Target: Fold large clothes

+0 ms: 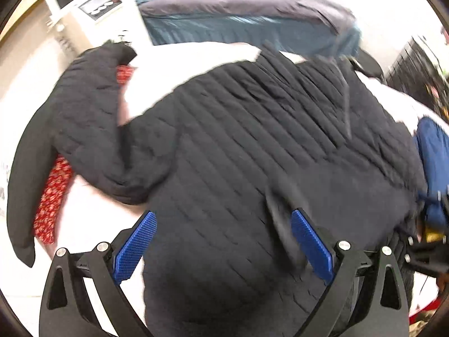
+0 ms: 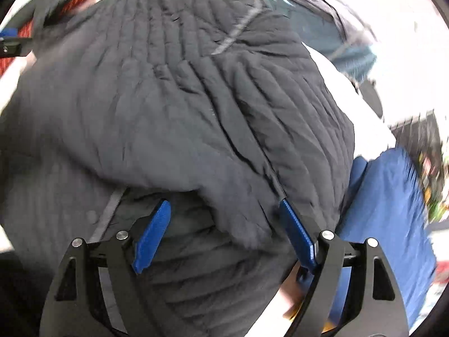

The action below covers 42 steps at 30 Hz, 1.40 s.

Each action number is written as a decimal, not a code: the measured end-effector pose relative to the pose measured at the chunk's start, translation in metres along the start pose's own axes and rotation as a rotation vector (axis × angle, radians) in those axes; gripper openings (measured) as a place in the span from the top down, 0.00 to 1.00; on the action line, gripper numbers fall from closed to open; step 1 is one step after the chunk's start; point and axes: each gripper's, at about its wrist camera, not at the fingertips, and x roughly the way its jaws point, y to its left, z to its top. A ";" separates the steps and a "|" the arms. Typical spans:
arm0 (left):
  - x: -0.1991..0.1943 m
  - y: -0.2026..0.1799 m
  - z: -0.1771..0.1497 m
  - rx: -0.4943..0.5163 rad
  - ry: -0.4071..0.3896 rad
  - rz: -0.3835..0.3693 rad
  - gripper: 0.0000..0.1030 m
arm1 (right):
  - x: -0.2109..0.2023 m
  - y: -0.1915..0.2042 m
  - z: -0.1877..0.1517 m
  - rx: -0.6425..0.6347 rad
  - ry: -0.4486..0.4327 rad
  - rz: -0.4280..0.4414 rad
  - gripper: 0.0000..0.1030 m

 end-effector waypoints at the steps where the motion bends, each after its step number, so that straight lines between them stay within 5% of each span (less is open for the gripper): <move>1: -0.004 0.011 0.005 -0.043 -0.015 -0.006 0.08 | -0.001 -0.010 -0.001 0.049 0.010 0.036 0.23; 7: 0.004 0.029 0.026 -0.110 0.007 -0.093 0.07 | -0.013 -0.053 -0.010 0.295 -0.008 0.145 0.23; 17: 0.081 -0.075 0.026 0.090 0.170 -0.223 0.11 | -0.010 -0.086 -0.030 0.541 0.013 0.198 0.23; 22: 0.092 -0.123 0.015 0.287 0.185 -0.154 0.53 | -0.013 -0.087 -0.040 0.559 0.019 0.167 0.23; 24: 0.090 -0.131 0.015 0.372 0.160 -0.055 0.88 | -0.012 -0.088 -0.043 0.572 0.025 0.160 0.23; 26: 0.078 -0.127 0.024 0.379 0.113 -0.061 1.00 | -0.011 -0.090 -0.046 0.583 0.026 0.153 0.23; 31: 0.029 -0.101 0.064 0.331 -0.085 -0.032 1.00 | -0.006 -0.093 -0.046 0.605 0.038 0.149 0.23; 36: 0.025 -0.073 0.094 0.227 -0.084 -0.014 0.97 | -0.004 -0.091 -0.033 0.602 0.040 0.172 0.23; 37: 0.027 -0.067 0.096 0.211 -0.072 -0.028 0.92 | -0.004 -0.091 -0.030 0.600 0.038 0.177 0.23; 39: 0.033 -0.061 0.092 0.178 -0.032 -0.071 0.29 | -0.007 -0.090 -0.024 0.597 0.025 0.184 0.23; 42: 0.040 -0.049 0.073 0.126 -0.025 -0.102 0.23 | -0.007 -0.090 -0.022 0.602 0.021 0.185 0.23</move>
